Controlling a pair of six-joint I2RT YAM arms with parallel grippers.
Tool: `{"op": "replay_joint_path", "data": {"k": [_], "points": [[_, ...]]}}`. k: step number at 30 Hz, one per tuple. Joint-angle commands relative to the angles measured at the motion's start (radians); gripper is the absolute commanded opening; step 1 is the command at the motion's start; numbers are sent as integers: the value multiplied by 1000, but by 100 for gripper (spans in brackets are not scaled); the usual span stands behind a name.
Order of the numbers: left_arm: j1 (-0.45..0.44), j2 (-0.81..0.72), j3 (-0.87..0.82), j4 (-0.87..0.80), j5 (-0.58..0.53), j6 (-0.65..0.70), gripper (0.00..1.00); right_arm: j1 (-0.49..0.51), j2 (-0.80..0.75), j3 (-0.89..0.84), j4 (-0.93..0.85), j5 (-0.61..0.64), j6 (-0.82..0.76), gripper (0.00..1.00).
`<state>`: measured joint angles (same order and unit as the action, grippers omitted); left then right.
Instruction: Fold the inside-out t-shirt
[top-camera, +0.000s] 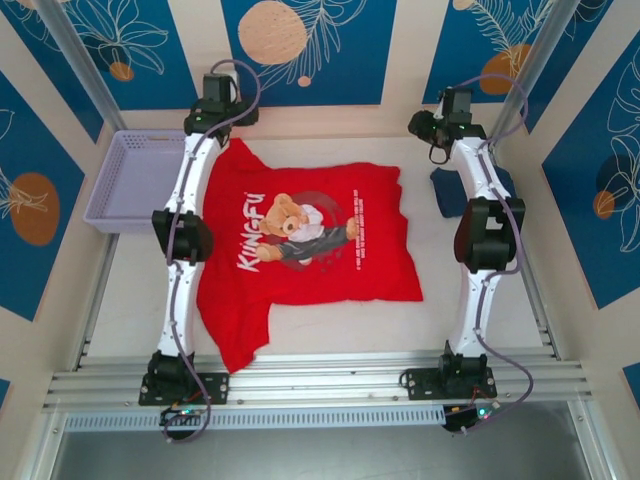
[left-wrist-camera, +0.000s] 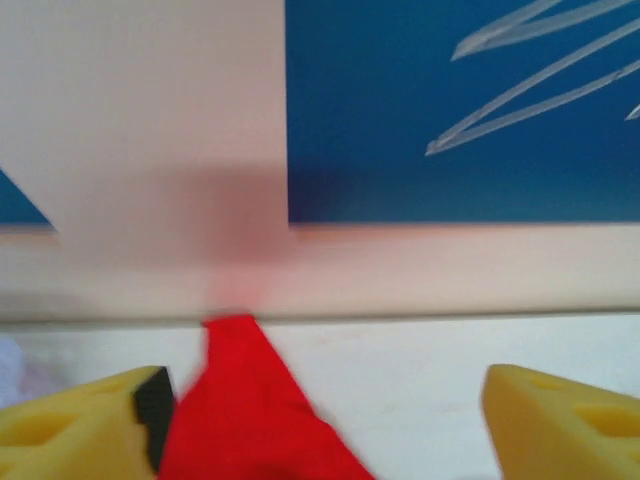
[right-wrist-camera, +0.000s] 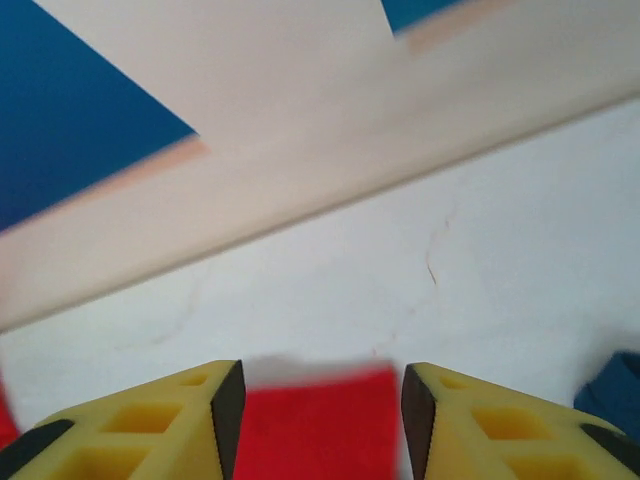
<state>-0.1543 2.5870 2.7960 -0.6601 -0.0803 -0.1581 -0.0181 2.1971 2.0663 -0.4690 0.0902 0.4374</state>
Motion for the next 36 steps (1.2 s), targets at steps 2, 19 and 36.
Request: {"op": "replay_joint_path", "data": {"k": [2, 19, 36], "points": [[12, -325, -297, 33, 78, -96, 85, 40, -250, -252, -164, -13, -16, 50], [-39, -1380, -1780, 329, 257, -346, 86, 108, -548, -1133, -121, -32, 111, 58], [-93, -1726, -2146, -55, 157, -428, 82, 21, -615, -1069, -98, 42, 68, 0]]}}
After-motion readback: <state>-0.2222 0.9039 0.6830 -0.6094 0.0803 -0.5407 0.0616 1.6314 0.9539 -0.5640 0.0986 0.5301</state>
